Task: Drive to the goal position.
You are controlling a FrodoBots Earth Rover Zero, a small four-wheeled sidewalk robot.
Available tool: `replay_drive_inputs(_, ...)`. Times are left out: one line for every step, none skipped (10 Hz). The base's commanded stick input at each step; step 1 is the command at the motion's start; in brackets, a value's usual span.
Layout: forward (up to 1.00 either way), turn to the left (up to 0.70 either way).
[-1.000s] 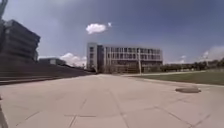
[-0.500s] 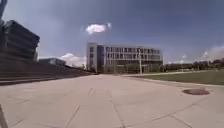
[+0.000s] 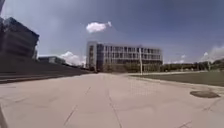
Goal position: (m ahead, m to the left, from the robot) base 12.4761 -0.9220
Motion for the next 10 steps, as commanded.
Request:
replay_drive_inputs(0.70,0.02)
replay_drive_inputs(0.70,0.02)
replay_drive_inputs(0.70,0.02)
replay_drive_inputs(0.70,0.02)
replay_drive_inputs(0.70,0.02)
replay_drive_inputs(0.70,0.02)
replay_drive_inputs(0.70,0.02)
replay_drive_inputs(0.70,0.02)
replay_drive_inputs(0.70,0.02)
replay_drive_inputs(0.70,0.02)
